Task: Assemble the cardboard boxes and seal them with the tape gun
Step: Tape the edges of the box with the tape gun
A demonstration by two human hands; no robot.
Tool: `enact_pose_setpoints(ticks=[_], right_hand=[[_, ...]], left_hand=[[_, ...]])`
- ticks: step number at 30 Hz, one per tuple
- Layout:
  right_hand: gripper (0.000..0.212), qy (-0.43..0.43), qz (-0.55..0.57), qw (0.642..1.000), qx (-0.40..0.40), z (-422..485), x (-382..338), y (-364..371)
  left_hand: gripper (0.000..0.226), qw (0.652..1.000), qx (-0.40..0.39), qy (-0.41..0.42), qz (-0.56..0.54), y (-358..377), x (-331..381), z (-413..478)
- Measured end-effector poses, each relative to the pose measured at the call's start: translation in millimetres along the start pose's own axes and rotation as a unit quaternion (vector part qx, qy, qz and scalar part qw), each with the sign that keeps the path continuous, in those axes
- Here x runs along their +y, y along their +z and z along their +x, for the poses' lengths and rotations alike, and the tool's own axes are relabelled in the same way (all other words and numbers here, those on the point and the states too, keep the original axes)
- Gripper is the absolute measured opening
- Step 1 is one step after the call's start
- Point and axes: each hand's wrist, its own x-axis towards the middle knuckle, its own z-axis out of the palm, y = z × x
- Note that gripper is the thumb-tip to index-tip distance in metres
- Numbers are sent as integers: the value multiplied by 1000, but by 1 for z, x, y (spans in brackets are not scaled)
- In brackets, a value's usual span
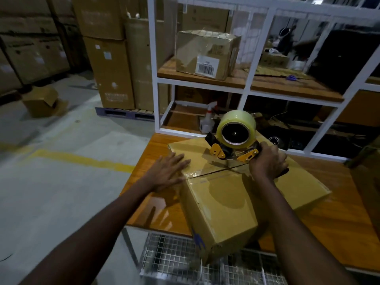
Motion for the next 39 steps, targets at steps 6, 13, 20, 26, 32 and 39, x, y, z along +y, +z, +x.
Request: enact_pose_setpoints(ticks=[6, 13, 20, 26, 32, 39], right_hand=[[15, -5, -2, 1000, -6, -3, 2, -1], [14, 0, 8, 1000, -6, -8, 3, -5], [17, -9, 16, 1000, 4, -12, 11, -9], [18, -13, 32, 999, -4, -20, 20, -17], [19, -29, 45, 998, -17, -22, 38, -31], [18, -65, 70, 995, -38, -23, 74, -52]], left_hand=[[80, 985, -92, -26, 145, -36, -38, 46], [77, 990, -67, -66, 108, -15, -26, 42], [86, 989, 94, -104, 50, 24, 19, -2], [90, 975, 161, -152, 14, 46, 70, -30], [90, 962, 189, -191, 38, 61, 122, -41], [89, 953, 157, -258, 20, 72, 206, -31]])
